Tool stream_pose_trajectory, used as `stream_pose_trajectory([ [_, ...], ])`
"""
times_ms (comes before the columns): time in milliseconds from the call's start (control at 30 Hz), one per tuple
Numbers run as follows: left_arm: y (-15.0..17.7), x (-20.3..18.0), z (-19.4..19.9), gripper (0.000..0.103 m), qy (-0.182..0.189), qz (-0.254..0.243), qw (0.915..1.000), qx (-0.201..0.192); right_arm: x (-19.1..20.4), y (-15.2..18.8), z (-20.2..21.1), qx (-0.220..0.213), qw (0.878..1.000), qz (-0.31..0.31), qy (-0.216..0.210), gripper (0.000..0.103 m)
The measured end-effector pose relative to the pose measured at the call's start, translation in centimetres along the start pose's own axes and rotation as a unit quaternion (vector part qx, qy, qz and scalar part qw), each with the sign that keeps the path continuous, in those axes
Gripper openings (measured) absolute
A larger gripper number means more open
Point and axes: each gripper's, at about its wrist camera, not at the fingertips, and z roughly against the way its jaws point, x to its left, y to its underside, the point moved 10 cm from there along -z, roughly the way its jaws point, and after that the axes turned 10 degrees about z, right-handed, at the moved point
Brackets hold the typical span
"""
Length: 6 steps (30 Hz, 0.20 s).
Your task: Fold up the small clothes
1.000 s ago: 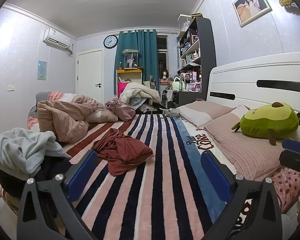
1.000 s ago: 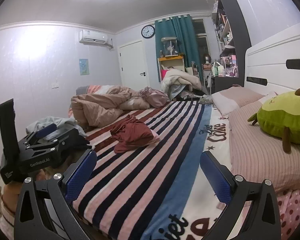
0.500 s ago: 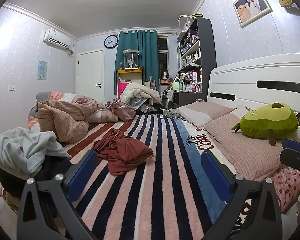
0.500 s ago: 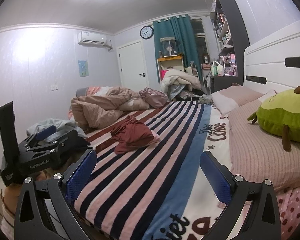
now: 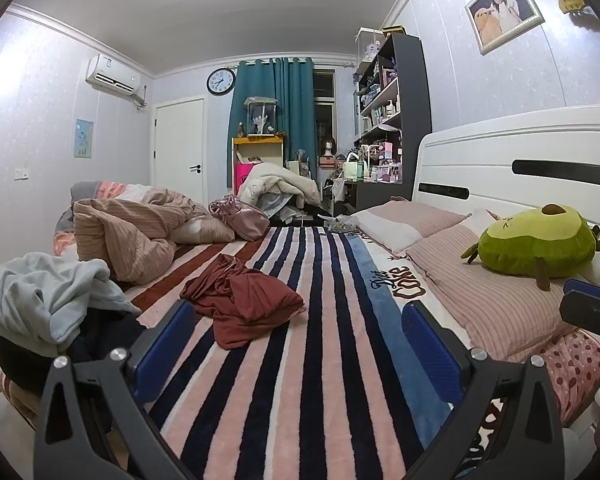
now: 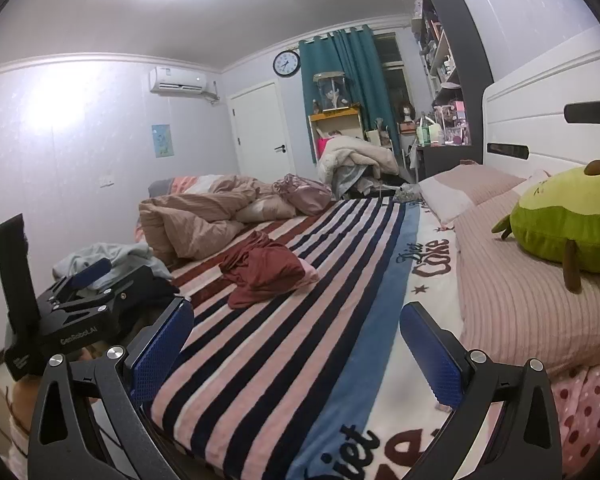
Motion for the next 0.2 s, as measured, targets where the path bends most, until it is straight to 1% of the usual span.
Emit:
stream_pose_trajectory([
  [200,0.04,-0.13,-0.03,0.102,0.003,0.000,1.0000,-0.001,0.12,0.04,0.04,0.001,1.000,-0.001,0.000,0.103],
])
